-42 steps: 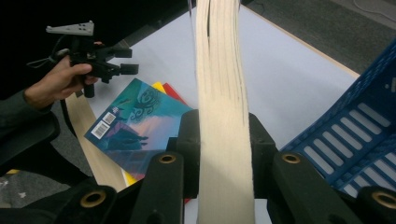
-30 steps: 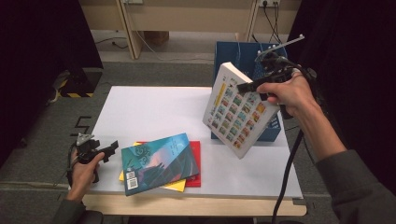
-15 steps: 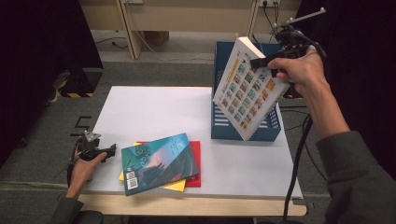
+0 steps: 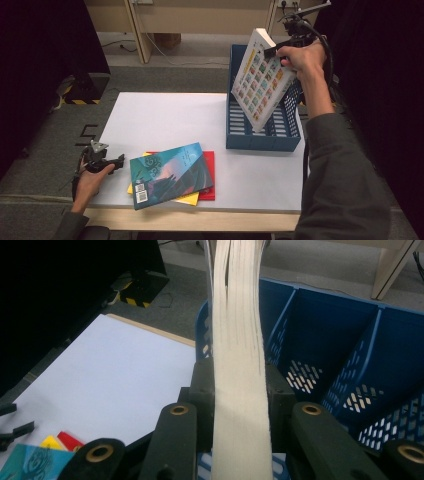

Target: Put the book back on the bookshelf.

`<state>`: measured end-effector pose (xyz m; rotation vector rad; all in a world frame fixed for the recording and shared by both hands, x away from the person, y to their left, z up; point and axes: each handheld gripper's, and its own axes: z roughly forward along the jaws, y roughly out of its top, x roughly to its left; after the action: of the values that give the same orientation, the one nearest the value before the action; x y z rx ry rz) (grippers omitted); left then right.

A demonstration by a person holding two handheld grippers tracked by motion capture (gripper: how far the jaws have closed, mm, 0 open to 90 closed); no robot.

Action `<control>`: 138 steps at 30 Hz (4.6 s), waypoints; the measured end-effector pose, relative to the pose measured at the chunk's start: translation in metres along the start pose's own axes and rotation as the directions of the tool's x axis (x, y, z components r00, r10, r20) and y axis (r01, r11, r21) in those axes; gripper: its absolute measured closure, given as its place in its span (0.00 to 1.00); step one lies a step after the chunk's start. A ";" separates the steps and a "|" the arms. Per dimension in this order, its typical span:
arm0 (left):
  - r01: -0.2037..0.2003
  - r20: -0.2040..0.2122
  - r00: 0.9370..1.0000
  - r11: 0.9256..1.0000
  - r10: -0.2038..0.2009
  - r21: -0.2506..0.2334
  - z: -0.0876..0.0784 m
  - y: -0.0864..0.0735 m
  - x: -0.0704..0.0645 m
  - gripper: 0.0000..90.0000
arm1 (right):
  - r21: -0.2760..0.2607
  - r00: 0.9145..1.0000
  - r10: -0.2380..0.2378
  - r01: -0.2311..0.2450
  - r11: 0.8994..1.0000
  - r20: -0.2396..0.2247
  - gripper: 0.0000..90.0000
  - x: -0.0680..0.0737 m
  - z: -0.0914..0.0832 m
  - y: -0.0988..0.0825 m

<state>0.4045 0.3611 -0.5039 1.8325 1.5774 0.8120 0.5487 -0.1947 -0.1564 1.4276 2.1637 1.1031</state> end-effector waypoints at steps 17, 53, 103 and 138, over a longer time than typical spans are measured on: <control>-0.009 -0.007 1.000 1.000 0.009 -0.003 0.000 0.000 -0.001 0.17 | -0.025 0.993 0.098 -0.096 0.995 0.068 0.82 0.009 0.047 0.028; -0.015 -0.013 1.000 1.000 0.015 -0.013 -0.001 -0.001 -0.002 0.18 | -0.031 0.989 0.143 -0.144 0.989 -0.023 0.72 -0.002 0.109 0.004; -0.002 -0.001 1.000 1.000 0.002 -0.007 0.000 -0.001 0.000 0.17 | -0.034 0.976 0.009 -0.016 0.999 -0.216 0.59 0.035 0.117 -0.089; 0.022 0.020 1.000 1.000 -0.022 0.005 0.001 0.000 0.003 0.16 | -0.109 0.964 -0.146 0.125 0.986 -0.221 0.33 0.037 0.075 -0.214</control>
<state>0.4054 0.3644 -0.5046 1.8182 1.5860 0.7779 0.4441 -0.1735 -0.3602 1.1414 2.2898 1.3550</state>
